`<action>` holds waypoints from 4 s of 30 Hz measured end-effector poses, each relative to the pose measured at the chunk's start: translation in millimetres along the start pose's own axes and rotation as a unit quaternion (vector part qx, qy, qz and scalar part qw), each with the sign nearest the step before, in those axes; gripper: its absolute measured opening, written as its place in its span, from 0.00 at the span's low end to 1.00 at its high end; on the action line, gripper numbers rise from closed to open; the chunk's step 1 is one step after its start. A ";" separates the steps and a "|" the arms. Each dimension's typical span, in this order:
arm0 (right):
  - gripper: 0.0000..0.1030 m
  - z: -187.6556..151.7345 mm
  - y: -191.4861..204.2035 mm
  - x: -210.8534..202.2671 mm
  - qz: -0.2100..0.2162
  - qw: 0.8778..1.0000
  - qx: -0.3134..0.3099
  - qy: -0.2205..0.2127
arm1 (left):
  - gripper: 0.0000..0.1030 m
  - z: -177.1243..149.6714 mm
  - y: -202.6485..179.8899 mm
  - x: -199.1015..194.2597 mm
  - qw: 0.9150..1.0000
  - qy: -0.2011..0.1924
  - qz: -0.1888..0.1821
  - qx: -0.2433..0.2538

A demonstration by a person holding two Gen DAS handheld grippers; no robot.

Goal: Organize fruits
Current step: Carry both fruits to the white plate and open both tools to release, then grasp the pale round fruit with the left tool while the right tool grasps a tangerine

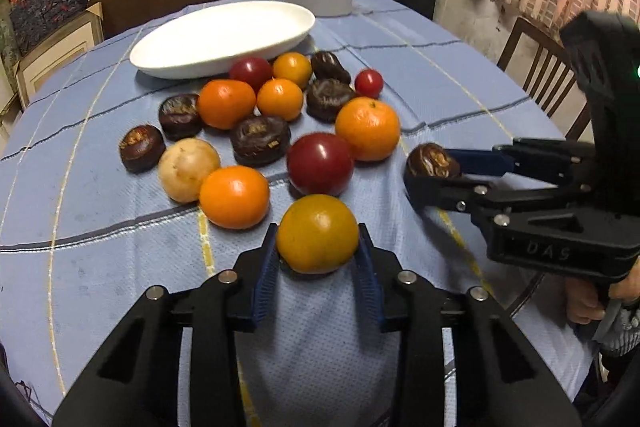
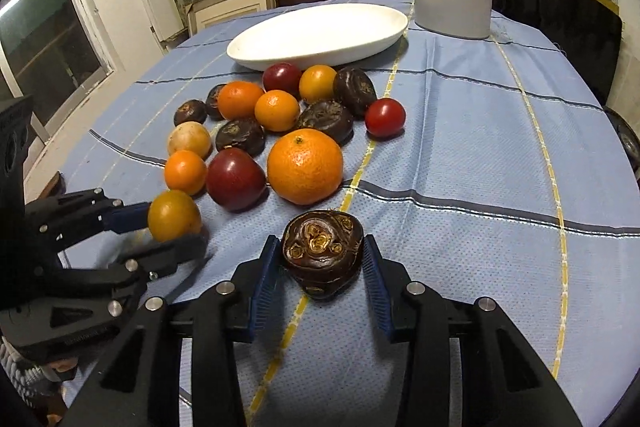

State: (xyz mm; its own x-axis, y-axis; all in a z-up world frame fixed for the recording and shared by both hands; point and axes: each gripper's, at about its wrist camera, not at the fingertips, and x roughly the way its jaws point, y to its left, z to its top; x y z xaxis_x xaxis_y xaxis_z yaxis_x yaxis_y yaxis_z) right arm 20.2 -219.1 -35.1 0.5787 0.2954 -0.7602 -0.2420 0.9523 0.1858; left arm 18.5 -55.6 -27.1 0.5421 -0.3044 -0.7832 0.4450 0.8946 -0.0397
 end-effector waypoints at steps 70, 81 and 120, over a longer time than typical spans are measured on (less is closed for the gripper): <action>0.69 24.5 0.7 0.0 -0.043 0.998 0.003 -0.055 | 0.79 5.4 58.6 -11.7 0.993 -0.049 0.105 -0.033; 0.61 31.3 3.0 17.6 -0.019 0.999 0.003 -0.032 | 0.81 28.4 67.9 7.7 0.996 -0.041 0.057 -0.060; 0.47 33.2 5.1 27.7 0.028 0.999 0.014 -0.020 | 0.40 28.4 83.1 30.2 0.997 -0.013 0.016 -0.081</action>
State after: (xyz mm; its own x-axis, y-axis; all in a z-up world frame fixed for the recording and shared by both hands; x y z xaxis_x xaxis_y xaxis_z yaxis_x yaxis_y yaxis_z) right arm 60.8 -203.5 -34.5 0.5959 0.3503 -0.7227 -0.2526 0.9359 0.2454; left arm 92.1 0.3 -36.4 0.5733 -0.2821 -0.7693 0.3079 0.9442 -0.1167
